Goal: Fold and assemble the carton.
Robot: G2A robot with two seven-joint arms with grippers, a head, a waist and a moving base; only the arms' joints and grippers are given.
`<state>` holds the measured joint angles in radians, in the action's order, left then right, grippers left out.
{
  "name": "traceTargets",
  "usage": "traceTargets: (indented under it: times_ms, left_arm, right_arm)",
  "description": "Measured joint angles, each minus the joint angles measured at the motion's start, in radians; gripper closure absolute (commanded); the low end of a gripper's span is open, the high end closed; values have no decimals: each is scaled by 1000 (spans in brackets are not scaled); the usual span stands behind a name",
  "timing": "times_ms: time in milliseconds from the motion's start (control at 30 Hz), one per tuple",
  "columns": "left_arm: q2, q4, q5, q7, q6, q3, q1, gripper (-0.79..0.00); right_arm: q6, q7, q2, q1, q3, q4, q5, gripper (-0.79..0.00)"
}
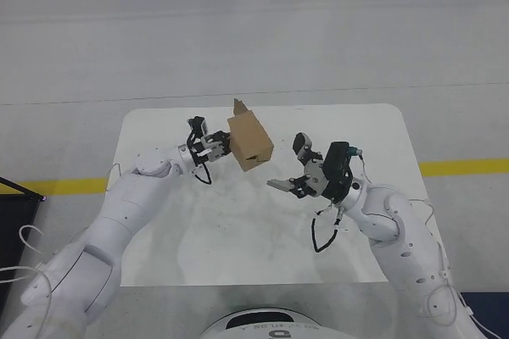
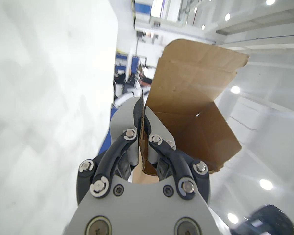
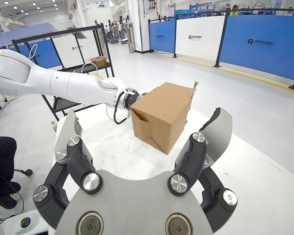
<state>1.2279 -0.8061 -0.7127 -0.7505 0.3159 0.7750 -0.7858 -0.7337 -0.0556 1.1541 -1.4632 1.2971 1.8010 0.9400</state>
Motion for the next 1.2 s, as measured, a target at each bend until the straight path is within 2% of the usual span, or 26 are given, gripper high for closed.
traceTargets:
  times_ms: [100, 133, 233, 333, 433, 533, 600, 700, 733, 767, 967, 1067, 1200]
  left_arm:
    - [-34, -163, 181, 259, 3, 45, -68, 0]
    - [-51, -256, 268, 365, -23, 69, -111, 0]
    - [-93, -509, 473, 576, -138, 143, -244, 0]
    - [-124, -721, 656, 705, -285, 211, -367, 0]
    - [-138, -866, 817, 783, -422, 243, -453, 0]
    - [-143, -957, 932, 806, -514, 243, -509, 0]
    - [-144, -985, 1000, 808, -561, 237, -528, -228]
    - [-143, -1012, 1087, 792, -623, 225, -545, -388]
    - [-142, -1014, 1095, 782, -629, 224, -547, -637]
    - [-141, -1015, 1096, 769, -634, 223, -549, -785]
    - [-137, -1042, 1028, 652, -605, 233, -568, -785]
    - [-140, -1063, 952, 574, -562, 268, -587, -785]
    - [-151, -1061, 869, 497, -521, 356, -612, -785]
  right_arm:
    - [-13, 13, -4, -15, 24, 0, -12, -785]
    - [-16, 14, -6, -21, 32, -1, -16, -785]
    - [-1, -4, -8, -28, 44, -4, -18, -785]
    - [49, -59, -9, -21, 37, -1, -8, -785]
    - [107, -113, -7, -7, 19, 6, 6, -785]
    - [140, -145, -6, 3, 2, 8, 12, -785]
    - [154, -166, -6, 8, -3, 3, 11, -785]
    - [195, -225, -5, 18, -10, -10, -6, -785]
    - [209, -245, -5, 22, -12, -14, -11, -785]
    - [224, -265, -5, 27, -13, -18, -18, -785]
    - [328, -385, 0, 73, -32, -46, -73, -785]
    - [338, -379, 1, 79, -35, -47, -91, -785]
    - [343, -393, 1, 81, -37, -56, -114, -785]
